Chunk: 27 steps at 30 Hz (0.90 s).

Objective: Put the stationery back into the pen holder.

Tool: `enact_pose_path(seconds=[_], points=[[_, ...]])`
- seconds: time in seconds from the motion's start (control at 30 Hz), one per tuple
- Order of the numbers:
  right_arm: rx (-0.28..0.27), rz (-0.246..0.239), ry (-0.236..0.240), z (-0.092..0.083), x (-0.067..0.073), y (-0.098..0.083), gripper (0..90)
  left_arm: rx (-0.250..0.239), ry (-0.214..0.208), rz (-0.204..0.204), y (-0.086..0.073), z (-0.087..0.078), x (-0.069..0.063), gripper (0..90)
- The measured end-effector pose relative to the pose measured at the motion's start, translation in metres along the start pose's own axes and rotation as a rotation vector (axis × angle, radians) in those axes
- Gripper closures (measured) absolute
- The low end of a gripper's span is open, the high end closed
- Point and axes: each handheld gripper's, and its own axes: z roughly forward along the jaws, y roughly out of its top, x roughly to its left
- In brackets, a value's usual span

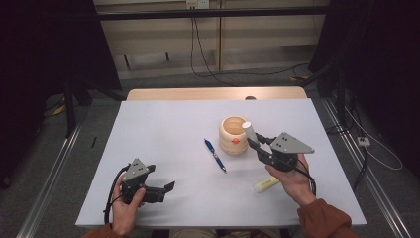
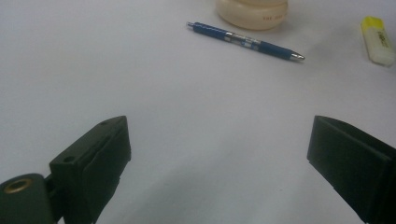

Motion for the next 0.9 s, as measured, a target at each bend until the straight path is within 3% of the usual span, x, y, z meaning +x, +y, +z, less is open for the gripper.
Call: enact_pose_path(seconds=[0.47, 0.9], points=[[-0.038, 0.092, 0.018, 0.015, -0.012, 0.016, 72.2, 0.004, -0.003, 0.001, 0.0, 0.0, 0.001, 5.9], [-0.093, 0.177, 0.034, 0.034, -0.019, 0.018, 72.2, -0.018, -0.009, -0.037, -0.001, -0.001, 0.005, 5.8]])
